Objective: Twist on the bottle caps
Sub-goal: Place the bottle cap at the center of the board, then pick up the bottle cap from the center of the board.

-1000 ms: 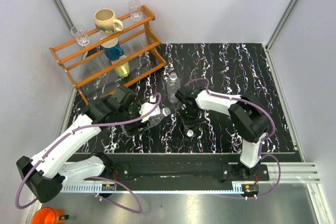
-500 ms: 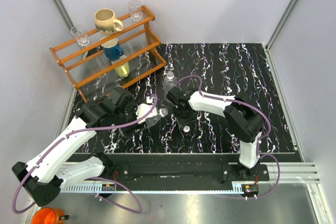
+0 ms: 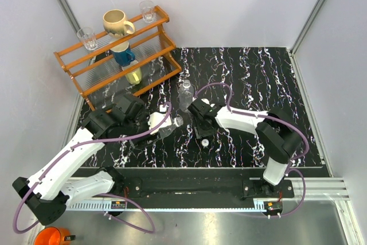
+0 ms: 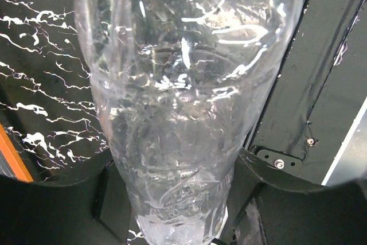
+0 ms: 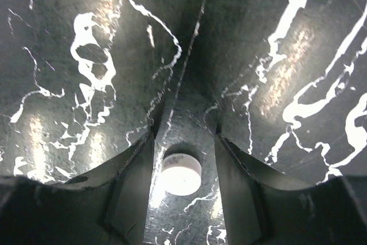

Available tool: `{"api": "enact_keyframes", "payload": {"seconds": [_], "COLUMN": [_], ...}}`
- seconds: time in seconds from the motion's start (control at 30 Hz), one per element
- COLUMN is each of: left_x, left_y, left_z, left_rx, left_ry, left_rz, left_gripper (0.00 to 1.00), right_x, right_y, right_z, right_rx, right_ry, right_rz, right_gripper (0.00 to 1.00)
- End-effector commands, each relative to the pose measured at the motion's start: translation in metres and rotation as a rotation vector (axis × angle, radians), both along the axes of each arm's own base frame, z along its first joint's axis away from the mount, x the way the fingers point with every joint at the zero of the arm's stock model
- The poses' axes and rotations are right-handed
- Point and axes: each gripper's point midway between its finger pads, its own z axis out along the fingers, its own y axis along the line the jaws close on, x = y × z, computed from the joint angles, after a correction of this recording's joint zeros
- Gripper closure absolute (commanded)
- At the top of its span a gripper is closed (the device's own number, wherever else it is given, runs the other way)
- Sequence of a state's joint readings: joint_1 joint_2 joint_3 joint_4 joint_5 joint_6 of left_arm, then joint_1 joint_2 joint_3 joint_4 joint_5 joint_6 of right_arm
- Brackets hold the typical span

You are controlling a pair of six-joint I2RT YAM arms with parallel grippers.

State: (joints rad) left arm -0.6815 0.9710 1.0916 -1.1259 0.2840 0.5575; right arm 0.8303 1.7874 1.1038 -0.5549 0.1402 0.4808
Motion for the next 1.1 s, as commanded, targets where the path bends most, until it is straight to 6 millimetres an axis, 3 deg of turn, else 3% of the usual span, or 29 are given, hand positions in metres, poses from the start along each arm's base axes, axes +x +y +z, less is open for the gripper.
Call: {"api": "enact_keyframes", "payload": {"seconds": [0.0, 0.03, 0.2, 0.47, 0.8, 1.07], "left_x": [0.006, 0.006, 0.006, 0.006, 0.007, 0.008], "left_y": [-0.004, -0.005, -0.006, -0.006, -0.007, -0.007], "left_z": [0.012, 0.011, 0.009, 0.009, 0.008, 0.008], "left_rx": [-0.025, -0.023, -0.021, -0.017, -0.012, -0.010], "left_ry": [-0.034, -0.030, -0.019, -0.016, -0.006, -0.004], "left_rz": [-0.007, -0.010, -0.015, -0.014, -0.008, -0.002], "left_gripper": [0.89, 0.89, 0.89, 0.89, 0.89, 0.88], "right_x": [0.008, 0.008, -0.001, -0.002, -0.017, -0.024], "right_y": [-0.006, -0.005, -0.018, -0.005, 0.003, 0.000], "right_z": [0.021, 0.029, 0.031, 0.046, 0.031, 0.021], "right_rx": [0.049, 0.077, 0.122, 0.239, 0.255, 0.227], "right_ry": [-0.107, -0.133, -0.186, -0.300, -0.297, -0.277], "right_rz": [-0.051, -0.051, -0.059, -0.015, 0.019, 0.022], "right_gripper": [0.45, 0.45, 0.41, 0.38, 0.38, 0.45]}}
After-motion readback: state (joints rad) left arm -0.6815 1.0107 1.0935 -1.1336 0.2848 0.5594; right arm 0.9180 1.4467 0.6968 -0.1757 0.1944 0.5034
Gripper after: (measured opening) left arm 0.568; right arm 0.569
